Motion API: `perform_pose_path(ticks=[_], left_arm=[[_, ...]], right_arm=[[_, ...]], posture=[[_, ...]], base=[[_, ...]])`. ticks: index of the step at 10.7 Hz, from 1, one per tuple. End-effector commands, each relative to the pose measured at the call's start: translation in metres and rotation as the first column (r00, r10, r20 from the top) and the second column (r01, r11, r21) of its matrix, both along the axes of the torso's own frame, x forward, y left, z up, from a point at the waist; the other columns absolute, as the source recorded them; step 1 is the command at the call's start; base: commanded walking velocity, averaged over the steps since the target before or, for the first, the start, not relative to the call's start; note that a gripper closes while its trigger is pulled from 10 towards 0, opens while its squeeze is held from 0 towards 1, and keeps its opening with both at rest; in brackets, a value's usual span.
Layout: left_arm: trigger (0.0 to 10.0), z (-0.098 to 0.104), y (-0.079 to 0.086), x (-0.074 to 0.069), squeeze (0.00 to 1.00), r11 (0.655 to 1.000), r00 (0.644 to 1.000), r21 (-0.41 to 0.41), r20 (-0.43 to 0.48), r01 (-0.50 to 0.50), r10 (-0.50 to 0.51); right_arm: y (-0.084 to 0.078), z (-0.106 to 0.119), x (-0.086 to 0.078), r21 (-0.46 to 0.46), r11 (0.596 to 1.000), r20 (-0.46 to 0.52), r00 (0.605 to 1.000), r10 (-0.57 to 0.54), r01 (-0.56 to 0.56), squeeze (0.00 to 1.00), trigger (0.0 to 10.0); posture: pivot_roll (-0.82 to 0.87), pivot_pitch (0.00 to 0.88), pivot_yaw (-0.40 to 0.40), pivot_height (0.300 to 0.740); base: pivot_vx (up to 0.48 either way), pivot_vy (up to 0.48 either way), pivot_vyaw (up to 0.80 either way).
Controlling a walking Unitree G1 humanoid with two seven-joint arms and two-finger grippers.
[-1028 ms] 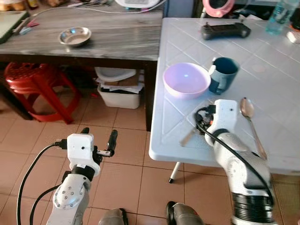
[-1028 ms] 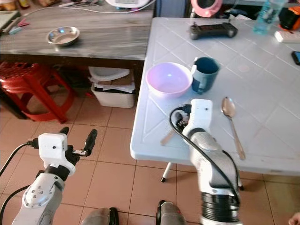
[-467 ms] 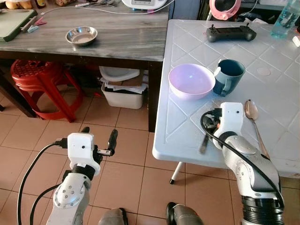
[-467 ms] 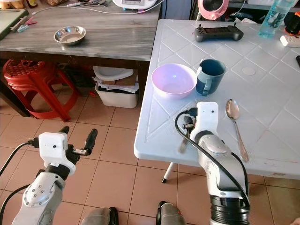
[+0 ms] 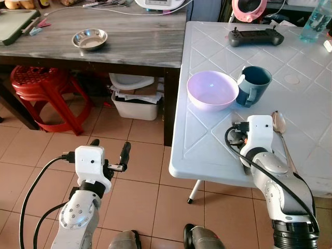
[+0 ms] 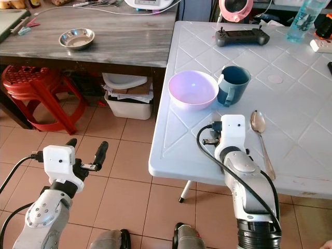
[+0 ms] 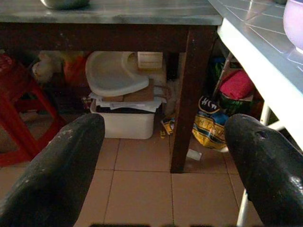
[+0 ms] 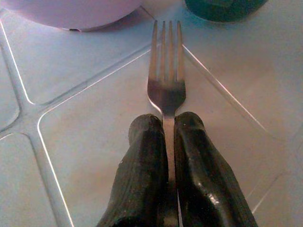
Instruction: Setting the table
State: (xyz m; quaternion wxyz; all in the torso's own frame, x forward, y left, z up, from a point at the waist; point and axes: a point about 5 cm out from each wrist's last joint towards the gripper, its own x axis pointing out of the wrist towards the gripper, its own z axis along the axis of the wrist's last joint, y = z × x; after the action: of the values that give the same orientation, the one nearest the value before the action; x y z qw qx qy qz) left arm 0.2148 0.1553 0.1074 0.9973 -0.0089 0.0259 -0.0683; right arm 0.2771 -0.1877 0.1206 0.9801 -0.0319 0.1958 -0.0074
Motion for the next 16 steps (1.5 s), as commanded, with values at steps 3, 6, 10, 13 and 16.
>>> perform_pose_path(ticks=[3,6,10,13,16], left_arm=[[10.0,-0.002,0.0,0.0,0.0,1.0,1.0,0.012,-0.015,0.003,-0.003],[10.0,-0.003,0.0,0.001,0.0,1.0,1.0,0.014,-0.019,0.008,-0.008],[10.0,-0.003,0.001,0.0,0.0,0.999,1.0,0.031,-0.02,0.016,-0.015],[10.0,-0.003,0.003,0.0,0.0,0.999,0.999,0.042,-0.023,0.023,-0.022],[10.0,-0.002,0.003,-0.002,0.0,1.0,1.0,0.02,-0.016,0.019,-0.019]], right_arm=[[-0.005,-0.049,-0.016,-0.023,1.0,-0.21,0.978,-0.01,0.005,0.0,0.4],[-0.001,-0.052,-0.018,0.036,0.999,-0.197,0.98,0.019,-0.012,1.0,10.0],[0.003,-0.049,-0.016,0.115,0.992,-0.149,0.987,0.06,-0.043,0.0,10.0],[0.003,-0.054,-0.014,0.14,0.987,-0.19,0.976,0.104,-0.077,0.0,0.0],[0.009,-0.06,-0.018,0.191,0.979,-0.222,0.969,0.109,-0.066,0.0,0.0]], posture=[[0.04,0.172,0.055,0.74],[0.04,0.167,0.055,0.74],[0.04,0.16,0.055,0.74],[0.05,0.16,0.061,0.74],[0.05,0.154,0.057,0.74]], base=[[0.0,0.0,0.0],[0.0,0.0,0.0],[0.0,0.0,0.0],[0.0,0.0,0.0],[0.0,0.0,0.0]])
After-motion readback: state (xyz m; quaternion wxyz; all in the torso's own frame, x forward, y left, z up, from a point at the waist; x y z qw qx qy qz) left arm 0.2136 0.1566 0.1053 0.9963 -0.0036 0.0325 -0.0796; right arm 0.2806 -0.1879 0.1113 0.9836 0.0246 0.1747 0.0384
